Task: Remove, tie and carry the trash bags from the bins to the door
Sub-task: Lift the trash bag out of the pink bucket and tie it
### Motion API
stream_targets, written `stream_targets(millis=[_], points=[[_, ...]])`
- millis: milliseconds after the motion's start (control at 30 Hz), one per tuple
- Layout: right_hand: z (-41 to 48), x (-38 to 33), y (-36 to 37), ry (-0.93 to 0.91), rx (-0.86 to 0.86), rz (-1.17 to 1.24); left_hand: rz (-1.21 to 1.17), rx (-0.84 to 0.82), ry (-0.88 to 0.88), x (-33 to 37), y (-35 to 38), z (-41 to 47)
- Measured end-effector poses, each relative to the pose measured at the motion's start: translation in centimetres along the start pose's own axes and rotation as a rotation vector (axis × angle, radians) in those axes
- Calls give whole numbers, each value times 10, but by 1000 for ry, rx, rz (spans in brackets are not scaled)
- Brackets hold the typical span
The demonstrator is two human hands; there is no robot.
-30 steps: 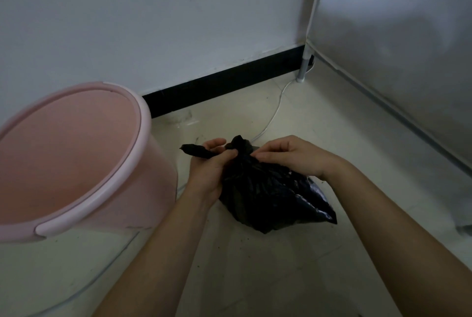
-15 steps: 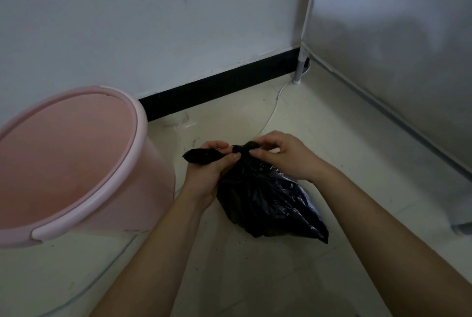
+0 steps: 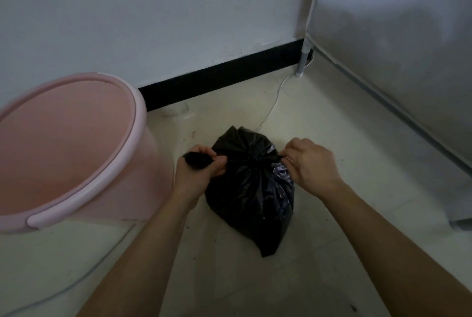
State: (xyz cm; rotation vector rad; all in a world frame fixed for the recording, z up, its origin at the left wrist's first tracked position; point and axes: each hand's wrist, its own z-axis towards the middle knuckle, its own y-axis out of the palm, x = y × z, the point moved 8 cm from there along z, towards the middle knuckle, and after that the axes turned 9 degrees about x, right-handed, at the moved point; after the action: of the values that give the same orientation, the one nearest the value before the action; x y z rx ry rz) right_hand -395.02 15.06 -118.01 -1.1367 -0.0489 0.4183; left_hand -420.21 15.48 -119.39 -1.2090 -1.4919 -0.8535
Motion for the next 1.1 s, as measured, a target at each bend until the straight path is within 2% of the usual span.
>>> stream_targets(millis=[67,133,200,267,300,400,600,700,767,833,933,1100], points=[[-17,1,15,191,0,86,13,102,-28,-14,-4,-2],[-36,3,39,481,-46,230,69,270,-16,-33,-14,0],[-53,1,60,768,-145,343,199,366,-17,-49,-16,2],[-66,-6,78,1016,-229,517,310,336,-149,-73,-11,1],[-68,-9,84,1069,-224,585,320,278,-199,-83,-3,-1],[-57,-22,76,1014,-86,662,234,119,-131,-87,19,-11],[-24,-40,44,819,162,633,222,296,149,-44,8,-11],[-24,-44,44,753,163,643,320,348,276,-36,-5,-10],[-28,-49,46,758,150,619,352,324,329,-38,-12,-13],[-27,-59,36,777,187,595,344,291,321,-35,-16,-20],[-8,-81,5,779,175,620,314,338,246,-6,-27,-35],[45,-108,-90,743,161,641,254,357,208,100,-40,-65]])
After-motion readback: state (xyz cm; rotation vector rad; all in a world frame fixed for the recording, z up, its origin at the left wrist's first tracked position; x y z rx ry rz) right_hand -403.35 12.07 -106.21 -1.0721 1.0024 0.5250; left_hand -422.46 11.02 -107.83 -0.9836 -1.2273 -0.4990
